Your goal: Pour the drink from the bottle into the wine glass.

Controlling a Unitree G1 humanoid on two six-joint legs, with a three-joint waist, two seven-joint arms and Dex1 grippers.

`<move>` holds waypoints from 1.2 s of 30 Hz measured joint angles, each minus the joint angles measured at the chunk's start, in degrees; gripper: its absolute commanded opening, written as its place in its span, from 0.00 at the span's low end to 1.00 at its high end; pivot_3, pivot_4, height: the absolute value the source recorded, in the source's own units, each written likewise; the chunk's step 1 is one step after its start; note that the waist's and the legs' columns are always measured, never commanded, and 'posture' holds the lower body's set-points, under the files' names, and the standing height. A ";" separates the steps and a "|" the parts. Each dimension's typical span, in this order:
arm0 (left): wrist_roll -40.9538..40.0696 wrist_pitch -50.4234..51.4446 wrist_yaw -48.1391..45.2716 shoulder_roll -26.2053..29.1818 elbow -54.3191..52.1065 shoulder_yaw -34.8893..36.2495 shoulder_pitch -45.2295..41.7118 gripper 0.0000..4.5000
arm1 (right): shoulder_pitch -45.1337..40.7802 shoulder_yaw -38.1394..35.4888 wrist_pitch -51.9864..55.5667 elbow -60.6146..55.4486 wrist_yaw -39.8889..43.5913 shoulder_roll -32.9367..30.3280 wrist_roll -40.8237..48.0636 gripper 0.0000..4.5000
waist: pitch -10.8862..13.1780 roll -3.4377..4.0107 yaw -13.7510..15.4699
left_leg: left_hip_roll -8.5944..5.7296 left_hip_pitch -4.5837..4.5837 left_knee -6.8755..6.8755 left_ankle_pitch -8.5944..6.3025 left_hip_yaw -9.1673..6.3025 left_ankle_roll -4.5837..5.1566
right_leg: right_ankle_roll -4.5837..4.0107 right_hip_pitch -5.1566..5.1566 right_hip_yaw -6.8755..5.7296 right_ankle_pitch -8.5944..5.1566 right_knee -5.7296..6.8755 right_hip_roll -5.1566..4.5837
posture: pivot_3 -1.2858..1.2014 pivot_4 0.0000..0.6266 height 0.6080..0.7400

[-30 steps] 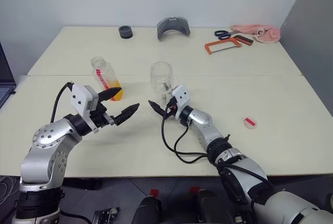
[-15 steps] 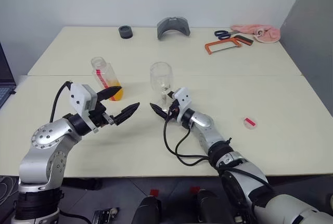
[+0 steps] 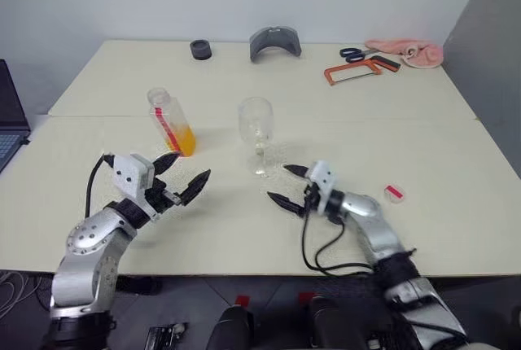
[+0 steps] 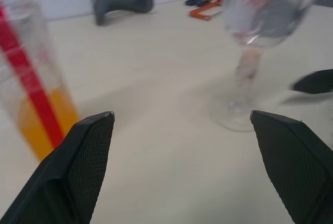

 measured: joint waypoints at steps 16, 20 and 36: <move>5.39 -5.03 8.41 0.31 17.86 2.48 -10.21 1.00 | 5.62 0.63 27.08 -36.48 -1.28 -8.63 11.76 0.99 | -0.01 -0.08 0.49 | -0.10 0.00 0.02 0.01 -0.14 -0.01 | 0.01 0.05 -0.16 -0.01 -0.02 0.07 | 0.52 0.24 1.00; 6.95 -5.10 8.19 1.14 22.31 1.58 -14.08 1.00 | 4.84 1.10 29.73 -38.41 -1.66 -9.64 13.00 0.99 | 0.00 -0.10 0.61 | -0.12 -0.03 0.04 0.01 -0.15 -0.01 | 0.01 0.05 -0.16 0.00 -0.02 0.06 | 0.52 0.24 1.00; 10.13 -7.88 5.78 1.77 34.46 -1.90 -25.14 1.00 | 1.31 2.18 30.97 -40.25 -5.64 -9.05 12.91 0.99 | 0.00 -0.13 0.64 | -0.15 -0.05 0.06 0.01 -0.14 -0.02 | 0.01 0.03 -0.16 0.00 -0.01 0.07 | 0.52 0.24 1.00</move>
